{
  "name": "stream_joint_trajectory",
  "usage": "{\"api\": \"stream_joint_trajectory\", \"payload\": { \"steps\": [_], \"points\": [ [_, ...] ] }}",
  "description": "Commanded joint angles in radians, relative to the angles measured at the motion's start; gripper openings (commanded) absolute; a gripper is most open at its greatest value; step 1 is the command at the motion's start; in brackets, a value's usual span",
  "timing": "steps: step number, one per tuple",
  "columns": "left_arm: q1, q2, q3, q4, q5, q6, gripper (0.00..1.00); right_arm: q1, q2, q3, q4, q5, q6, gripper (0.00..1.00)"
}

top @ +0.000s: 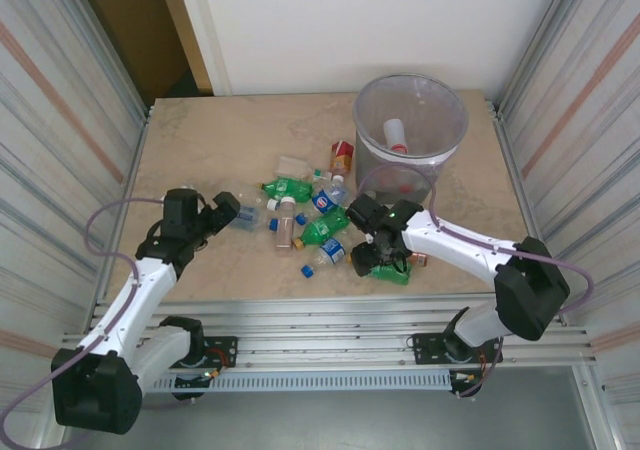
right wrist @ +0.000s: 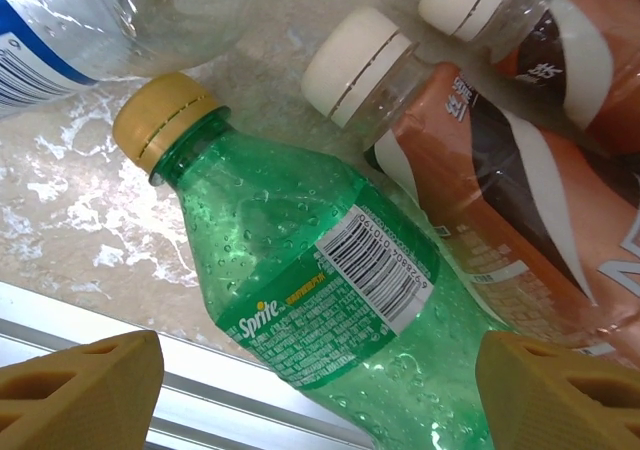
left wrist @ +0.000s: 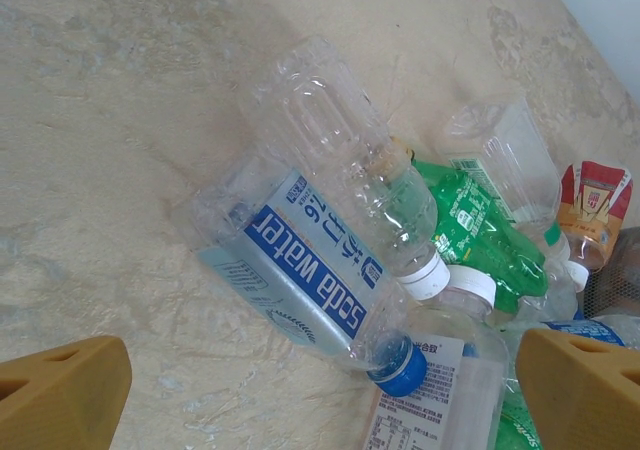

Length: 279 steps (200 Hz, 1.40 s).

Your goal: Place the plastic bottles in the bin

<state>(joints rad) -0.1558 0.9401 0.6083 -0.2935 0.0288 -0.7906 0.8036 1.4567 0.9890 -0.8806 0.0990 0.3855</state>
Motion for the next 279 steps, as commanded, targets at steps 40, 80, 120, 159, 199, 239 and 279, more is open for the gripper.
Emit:
{"api": "stream_joint_trajectory", "payload": {
  "steps": [40,80,120,159,199,239,279],
  "points": [
    [0.021,-0.027,-0.016,0.005,0.008,-0.009,0.99,0.0,0.006,-0.037,-0.007,-0.05,0.034,0.81],
    [0.025,-0.03,-0.015,0.003,0.014,-0.009,0.99,0.004,0.042,-0.048,-0.008,-0.04,0.053,0.81],
    [0.03,-0.039,-0.019,-0.001,0.012,-0.01,0.99,0.017,0.082,-0.042,0.009,-0.047,0.052,0.8],
    [0.034,-0.041,-0.021,-0.003,0.014,-0.01,0.99,0.036,0.133,-0.029,0.031,-0.05,0.042,0.8],
    [0.039,-0.05,-0.024,-0.006,0.016,-0.009,0.99,0.036,0.169,-0.03,0.064,-0.05,0.029,0.75],
    [0.044,-0.056,-0.023,-0.01,0.02,-0.009,0.99,0.038,0.183,-0.015,0.061,-0.032,0.018,0.58],
    [0.047,-0.056,-0.019,-0.009,0.021,-0.008,0.99,0.049,0.116,0.062,-0.037,0.013,0.015,0.45]
  ]
}}
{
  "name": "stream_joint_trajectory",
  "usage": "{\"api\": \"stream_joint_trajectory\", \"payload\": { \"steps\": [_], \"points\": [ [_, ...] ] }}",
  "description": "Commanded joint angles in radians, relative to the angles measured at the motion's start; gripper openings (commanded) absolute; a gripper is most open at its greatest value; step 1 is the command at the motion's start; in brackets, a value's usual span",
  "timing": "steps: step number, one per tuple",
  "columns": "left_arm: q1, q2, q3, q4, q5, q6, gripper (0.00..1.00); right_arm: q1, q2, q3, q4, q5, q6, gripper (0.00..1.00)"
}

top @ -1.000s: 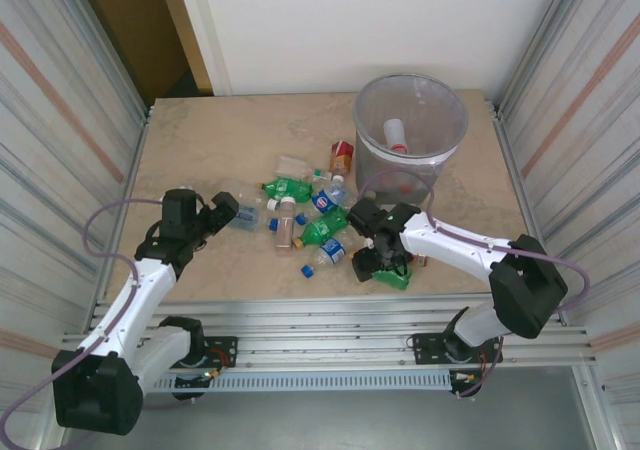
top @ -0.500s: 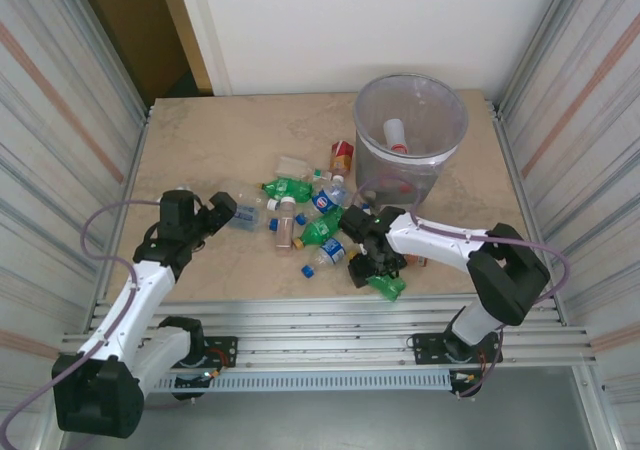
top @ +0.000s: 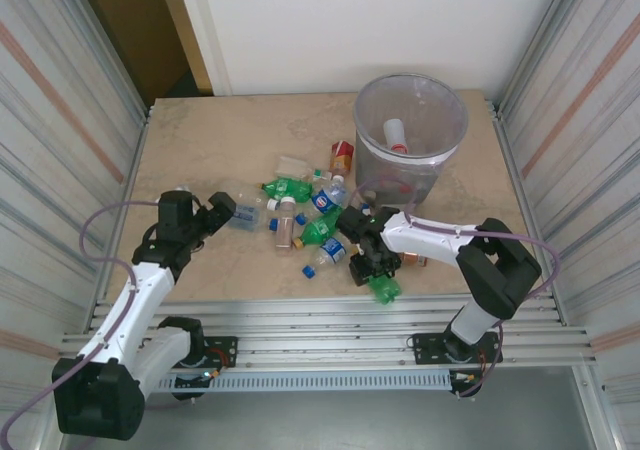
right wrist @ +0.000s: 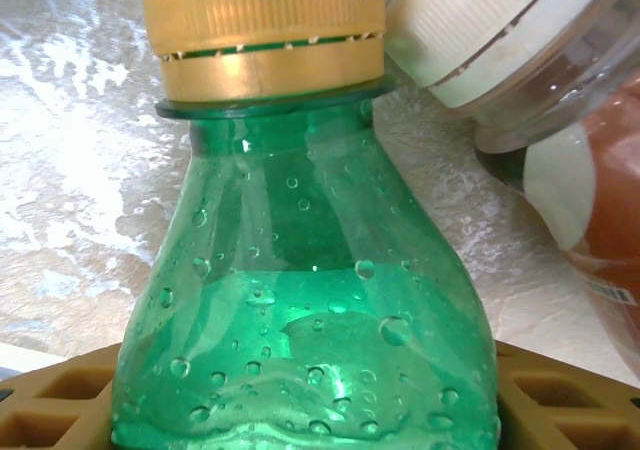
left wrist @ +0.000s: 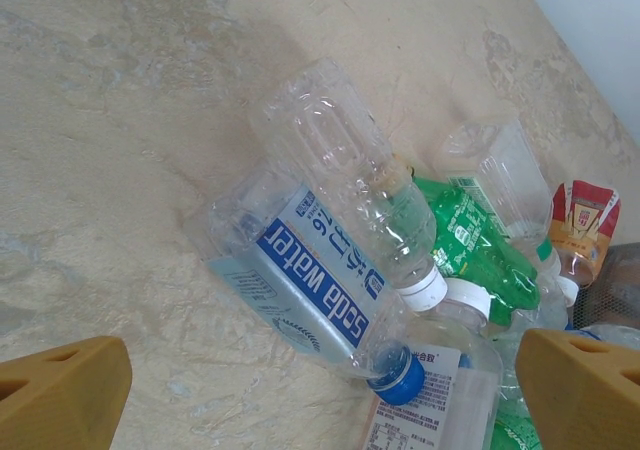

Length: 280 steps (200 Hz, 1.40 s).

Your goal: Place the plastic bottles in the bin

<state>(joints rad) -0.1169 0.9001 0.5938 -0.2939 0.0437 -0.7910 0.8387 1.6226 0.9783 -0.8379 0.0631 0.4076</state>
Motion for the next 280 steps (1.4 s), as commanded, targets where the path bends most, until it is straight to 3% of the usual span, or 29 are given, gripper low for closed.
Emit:
{"api": "stream_joint_trajectory", "payload": {
  "steps": [1,80,112,158,184,224,253,280],
  "points": [
    [0.008,-0.016,-0.005,-0.008,0.006,-0.007,0.99,0.015,-0.052,0.076,-0.083,0.05,-0.007,0.44],
    [0.017,-0.03,0.003,-0.016,0.01,0.006,0.99,-0.023,-0.25,0.379,-0.265,0.164,-0.035,0.35],
    [0.019,-0.035,-0.013,-0.002,0.011,0.005,0.99,-0.07,-0.296,0.533,-0.195,0.215,-0.087,0.34],
    [0.02,-0.039,-0.008,0.013,0.059,0.021,0.99,-0.253,-0.304,0.709,-0.015,0.12,-0.181,0.33],
    [0.013,-0.045,-0.002,0.095,0.222,0.101,0.97,-0.403,-0.242,0.806,0.023,0.054,-0.214,0.33],
    [-0.15,-0.088,0.048,0.062,0.195,0.255,0.99,-0.55,-0.094,0.95,0.04,0.003,-0.261,0.34],
    [-0.305,-0.112,0.052,0.06,0.14,0.338,0.99,-0.604,0.01,0.985,0.051,0.009,-0.282,0.34],
    [-0.373,-0.13,0.032,0.061,0.105,0.351,0.99,-0.64,0.099,1.005,0.046,0.0,-0.297,0.37]
  ]
}}
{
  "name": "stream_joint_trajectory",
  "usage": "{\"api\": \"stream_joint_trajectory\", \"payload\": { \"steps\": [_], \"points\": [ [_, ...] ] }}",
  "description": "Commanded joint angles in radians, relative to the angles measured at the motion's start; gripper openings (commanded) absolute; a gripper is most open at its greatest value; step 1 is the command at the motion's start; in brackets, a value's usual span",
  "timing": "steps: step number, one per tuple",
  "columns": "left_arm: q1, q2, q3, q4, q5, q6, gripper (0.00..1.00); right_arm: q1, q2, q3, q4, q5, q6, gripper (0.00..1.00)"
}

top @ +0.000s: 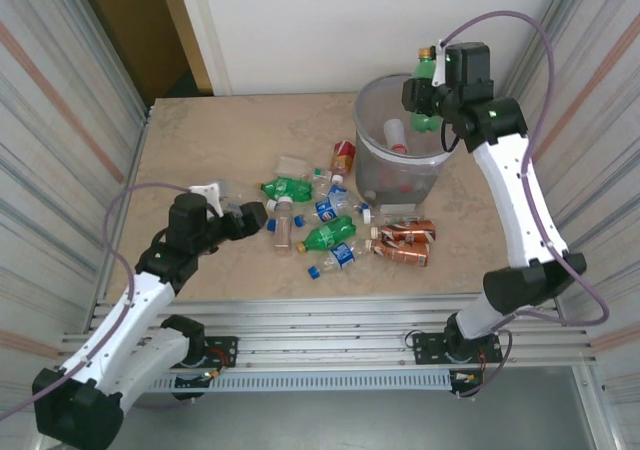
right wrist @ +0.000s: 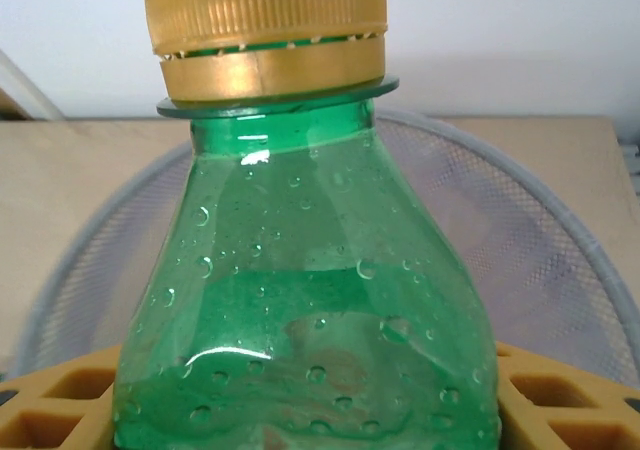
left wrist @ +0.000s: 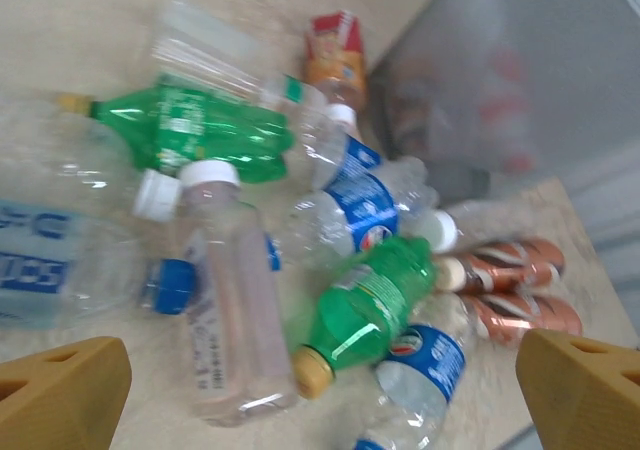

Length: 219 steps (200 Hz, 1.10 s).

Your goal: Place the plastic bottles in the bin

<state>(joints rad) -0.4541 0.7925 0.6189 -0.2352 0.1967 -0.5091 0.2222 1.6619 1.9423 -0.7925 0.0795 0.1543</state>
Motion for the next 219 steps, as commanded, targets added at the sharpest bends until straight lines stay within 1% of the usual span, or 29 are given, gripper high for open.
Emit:
{"api": "stream_joint_trajectory", "payload": {
  "steps": [1,47,63,77,90,107,122,140,152,170,191,219],
  "points": [
    [-0.036,-0.023,0.006,0.003,-0.048,0.068,0.99,-0.024,0.062,0.042,0.0,-0.017,-0.045,0.37],
    [-0.037,-0.054,-0.023,0.011,-0.085,0.046,0.99,-0.032,0.171,0.047,-0.045,0.043,-0.084,0.45],
    [-0.037,-0.052,-0.016,-0.001,-0.106,0.049,0.99,-0.032,0.202,0.047,-0.061,0.055,-0.094,0.53],
    [-0.037,-0.049,-0.01,-0.01,-0.122,0.051,0.99,-0.032,0.223,0.047,-0.071,0.066,-0.096,0.63],
    [-0.037,-0.049,-0.008,-0.013,-0.134,0.052,0.99,-0.032,0.235,0.047,-0.074,0.068,-0.097,0.7],
    [-0.037,-0.048,-0.009,-0.013,-0.148,0.05,0.99,-0.032,0.242,0.055,-0.074,0.068,-0.101,0.75],
    [-0.037,-0.044,-0.009,-0.015,-0.155,0.05,0.99,-0.03,0.245,0.07,-0.077,0.068,-0.103,0.76],
    [-0.037,-0.039,-0.009,-0.016,-0.163,0.049,0.99,-0.029,0.243,0.079,-0.073,0.062,-0.104,0.75],
    [-0.037,-0.034,-0.01,-0.018,-0.167,0.048,0.99,-0.026,0.243,0.078,-0.068,0.054,-0.104,0.72],
    [-0.037,-0.029,-0.011,-0.016,-0.175,0.046,0.99,-0.02,0.245,0.071,-0.061,0.031,-0.105,0.62],
    [-0.037,-0.023,-0.011,-0.019,-0.179,0.044,0.99,-0.005,0.261,0.069,-0.059,0.036,-0.11,0.5],
    [-0.037,-0.031,-0.014,-0.032,-0.193,0.041,0.99,0.001,0.296,0.07,-0.072,0.055,-0.114,0.41]
  ]
}}
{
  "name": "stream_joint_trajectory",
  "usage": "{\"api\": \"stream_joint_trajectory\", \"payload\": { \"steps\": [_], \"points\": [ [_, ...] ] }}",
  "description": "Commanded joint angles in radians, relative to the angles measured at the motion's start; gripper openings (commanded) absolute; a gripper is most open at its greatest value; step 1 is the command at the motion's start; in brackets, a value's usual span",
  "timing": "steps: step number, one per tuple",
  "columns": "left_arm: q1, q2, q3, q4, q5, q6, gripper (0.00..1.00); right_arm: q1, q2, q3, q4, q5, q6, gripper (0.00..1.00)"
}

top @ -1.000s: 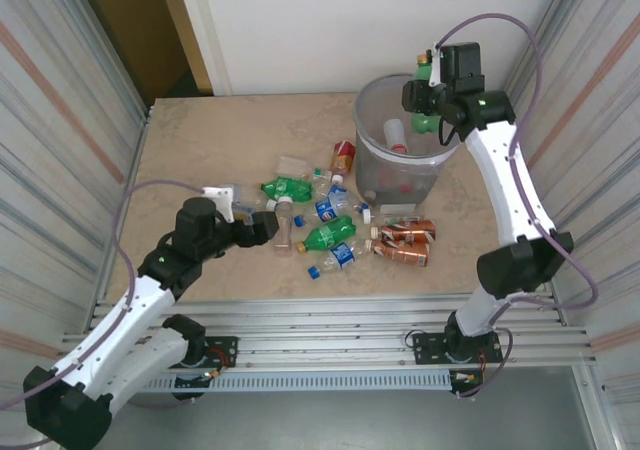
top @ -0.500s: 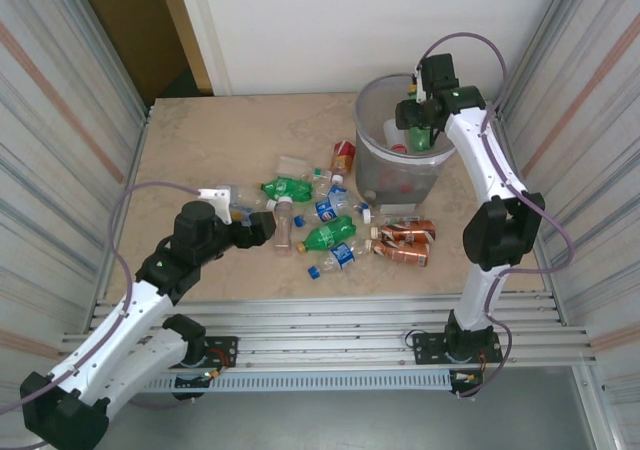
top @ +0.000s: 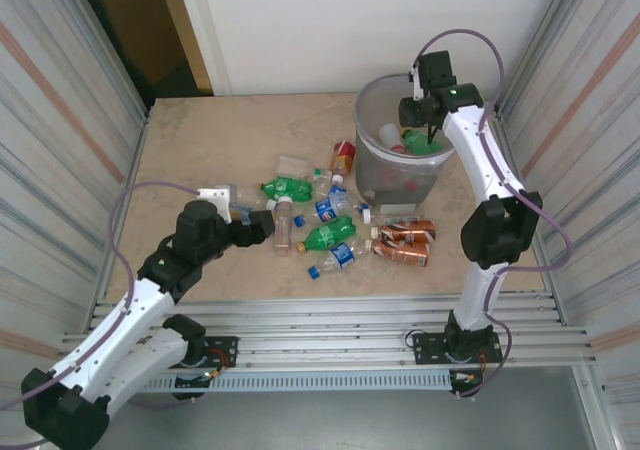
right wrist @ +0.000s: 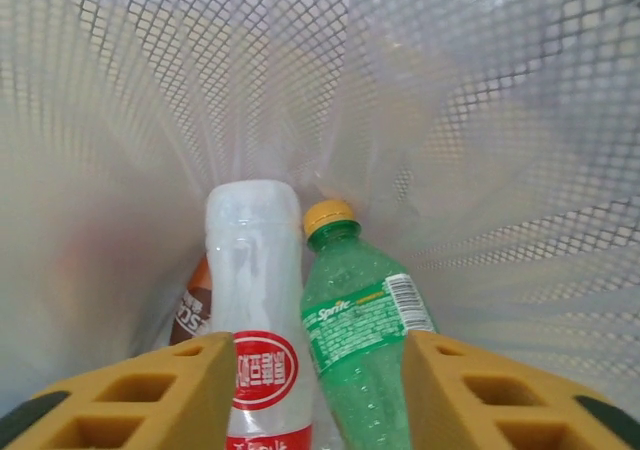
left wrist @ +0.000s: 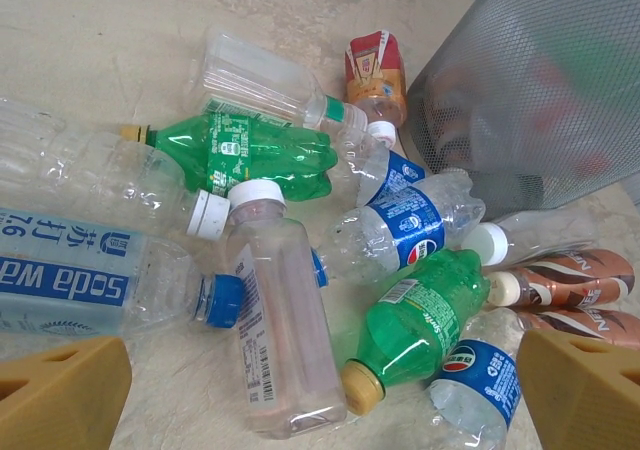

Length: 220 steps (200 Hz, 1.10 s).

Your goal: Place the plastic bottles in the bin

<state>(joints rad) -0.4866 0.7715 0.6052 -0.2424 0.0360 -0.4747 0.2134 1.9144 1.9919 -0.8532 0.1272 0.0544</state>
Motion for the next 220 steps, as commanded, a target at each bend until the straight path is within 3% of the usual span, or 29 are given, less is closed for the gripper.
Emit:
{"api": "stream_joint_trajectory", "payload": {
  "steps": [1,58,154,220],
  "points": [
    [-0.004,-0.011,-0.001,-0.026,-0.032,0.006,0.99,0.009,0.045,0.021,-0.011,0.008,-0.014,0.4],
    [0.003,-0.047,-0.008,-0.054,-0.074,0.003,0.99,-0.022,0.098,-0.005,-0.054,0.045,0.018,0.36],
    [0.017,-0.058,-0.005,-0.075,-0.088,-0.013,0.99,-0.037,0.234,-0.007,-0.069,-0.021,0.012,0.35],
    [0.03,-0.083,-0.011,-0.09,-0.103,-0.015,0.99,-0.036,0.257,0.179,-0.133,-0.074,0.004,0.42]
  ]
}}
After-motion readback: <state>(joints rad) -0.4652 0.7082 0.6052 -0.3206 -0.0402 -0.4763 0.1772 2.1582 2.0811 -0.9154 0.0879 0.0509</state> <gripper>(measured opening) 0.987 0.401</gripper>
